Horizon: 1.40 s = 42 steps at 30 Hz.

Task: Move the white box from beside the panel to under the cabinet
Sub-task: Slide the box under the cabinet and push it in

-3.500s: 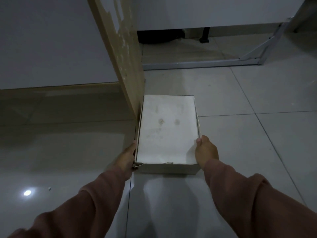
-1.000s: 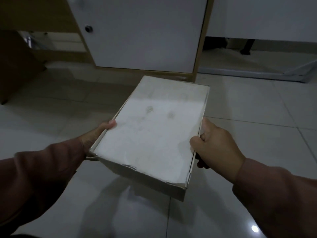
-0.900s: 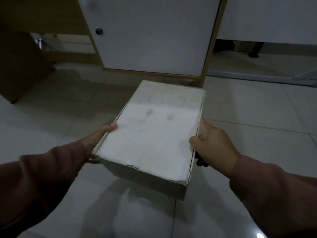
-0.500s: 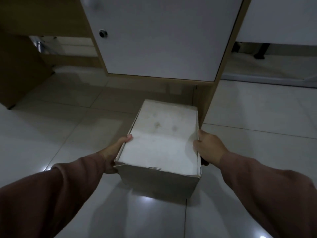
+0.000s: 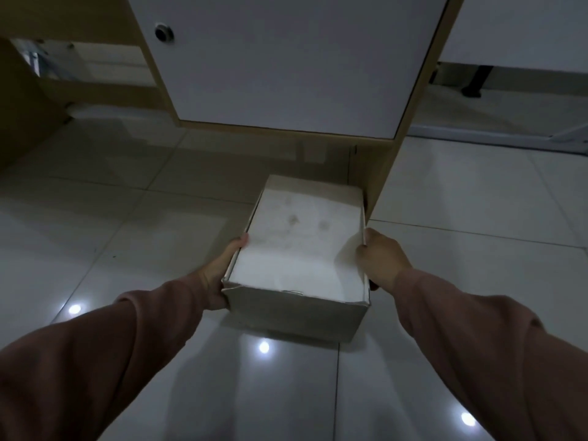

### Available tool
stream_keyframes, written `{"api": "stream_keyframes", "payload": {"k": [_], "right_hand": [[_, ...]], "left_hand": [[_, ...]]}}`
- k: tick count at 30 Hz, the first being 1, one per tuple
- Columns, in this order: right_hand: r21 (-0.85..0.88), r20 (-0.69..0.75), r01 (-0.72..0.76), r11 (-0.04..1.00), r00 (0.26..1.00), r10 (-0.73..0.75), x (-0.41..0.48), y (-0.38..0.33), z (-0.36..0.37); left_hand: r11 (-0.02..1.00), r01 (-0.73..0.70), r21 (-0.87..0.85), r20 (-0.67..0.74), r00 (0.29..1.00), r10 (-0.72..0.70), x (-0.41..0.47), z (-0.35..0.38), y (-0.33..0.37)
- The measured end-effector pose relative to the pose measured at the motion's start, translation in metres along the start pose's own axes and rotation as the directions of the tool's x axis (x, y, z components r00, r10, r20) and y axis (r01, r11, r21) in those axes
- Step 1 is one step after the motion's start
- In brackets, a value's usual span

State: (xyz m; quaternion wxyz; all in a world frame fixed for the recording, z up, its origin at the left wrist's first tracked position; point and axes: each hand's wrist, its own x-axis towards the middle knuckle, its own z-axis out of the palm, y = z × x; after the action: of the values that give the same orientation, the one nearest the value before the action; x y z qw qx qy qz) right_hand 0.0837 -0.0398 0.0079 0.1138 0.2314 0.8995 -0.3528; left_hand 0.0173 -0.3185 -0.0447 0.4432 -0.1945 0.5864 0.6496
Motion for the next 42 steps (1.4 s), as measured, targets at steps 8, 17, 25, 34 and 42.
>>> {"api": "stream_keyframes", "payload": {"k": [8,17,25,34,42], "right_hand": [[-0.124,0.088,-0.060,0.990,0.994,0.071,-0.005,0.009,0.004],[-0.469,0.249,0.438,0.767,0.899,-0.361,-0.081,0.025,0.071],[-0.609,0.225,0.487,0.626,0.863,-0.452,-0.119,0.038,0.080],[-0.558,0.262,0.397,0.729,0.918,-0.299,-0.077,0.013,0.081],[-0.508,0.286,0.396,0.765,0.915,-0.284,-0.029,-0.005,0.065]], "left_hand": [[0.973,-0.178,0.145,0.035,0.984,0.175,-0.011,0.032,0.001],[-0.221,-0.138,0.965,0.240,0.800,0.550,-0.047,0.074,-0.065],[-0.500,-0.100,0.860,0.364,0.806,0.466,-0.061,0.093,-0.101],[-0.472,-0.108,0.875,0.339,0.833,0.437,-0.019,0.090,-0.071],[-0.448,-0.151,0.881,0.345,0.853,0.391,0.012,0.088,-0.025]]}}
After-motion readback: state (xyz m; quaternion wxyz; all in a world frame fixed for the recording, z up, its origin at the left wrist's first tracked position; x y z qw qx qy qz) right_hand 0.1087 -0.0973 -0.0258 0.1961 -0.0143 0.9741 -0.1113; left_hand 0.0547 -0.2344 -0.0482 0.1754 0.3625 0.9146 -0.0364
